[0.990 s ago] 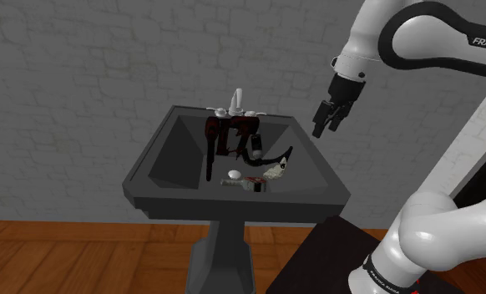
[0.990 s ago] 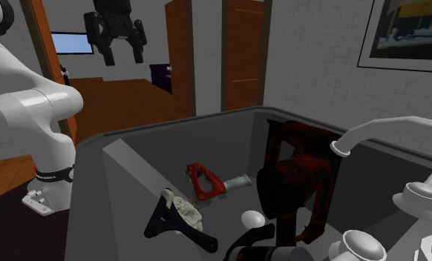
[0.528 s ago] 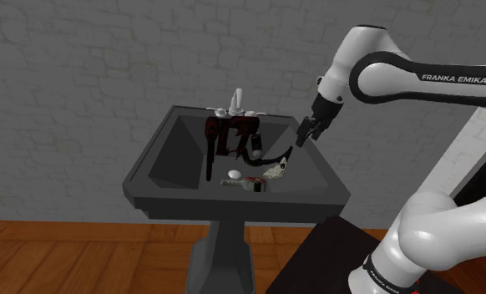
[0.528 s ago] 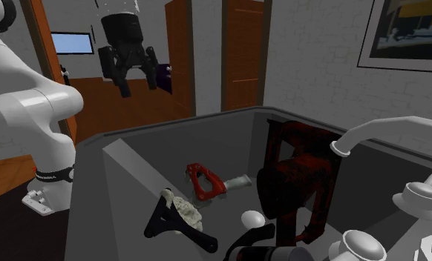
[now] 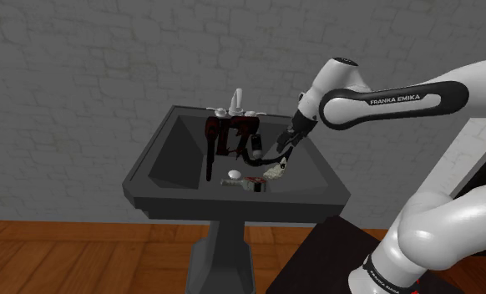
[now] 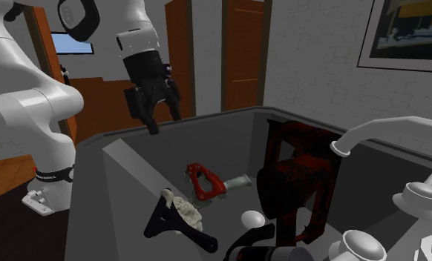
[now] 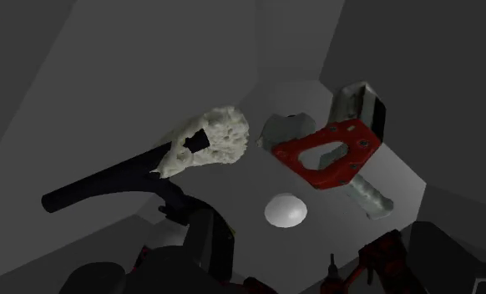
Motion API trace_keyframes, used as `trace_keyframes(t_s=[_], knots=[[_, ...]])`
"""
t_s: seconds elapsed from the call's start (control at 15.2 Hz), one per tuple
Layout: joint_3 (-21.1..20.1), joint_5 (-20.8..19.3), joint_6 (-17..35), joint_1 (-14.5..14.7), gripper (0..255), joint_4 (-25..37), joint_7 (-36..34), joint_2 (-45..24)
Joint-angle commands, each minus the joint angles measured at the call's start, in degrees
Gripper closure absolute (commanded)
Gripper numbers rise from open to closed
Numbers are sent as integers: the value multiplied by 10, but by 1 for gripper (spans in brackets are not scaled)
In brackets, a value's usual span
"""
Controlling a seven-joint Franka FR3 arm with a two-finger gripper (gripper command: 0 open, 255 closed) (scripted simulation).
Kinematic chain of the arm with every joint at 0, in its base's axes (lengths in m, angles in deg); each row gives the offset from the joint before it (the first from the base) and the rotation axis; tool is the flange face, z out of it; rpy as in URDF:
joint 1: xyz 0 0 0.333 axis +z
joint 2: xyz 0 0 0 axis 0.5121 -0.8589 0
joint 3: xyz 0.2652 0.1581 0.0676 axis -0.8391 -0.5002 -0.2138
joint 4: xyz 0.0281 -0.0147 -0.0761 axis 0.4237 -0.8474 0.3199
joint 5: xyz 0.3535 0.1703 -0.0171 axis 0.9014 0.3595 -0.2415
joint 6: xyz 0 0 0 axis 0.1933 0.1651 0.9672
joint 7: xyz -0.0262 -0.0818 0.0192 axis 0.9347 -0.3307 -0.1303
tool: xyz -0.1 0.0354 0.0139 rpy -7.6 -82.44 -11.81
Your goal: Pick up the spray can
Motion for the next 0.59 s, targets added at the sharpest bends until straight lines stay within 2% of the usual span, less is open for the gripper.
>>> trace_keyframes(t_s=[0.0, 0.33, 0.53], knots=[[7, -2, 63, -2, 0, -6, 9, -36], [27, 5, 204, 1, 0, 7, 37, -146], [43, 23, 280, 9, 0, 29, 63, -218]])
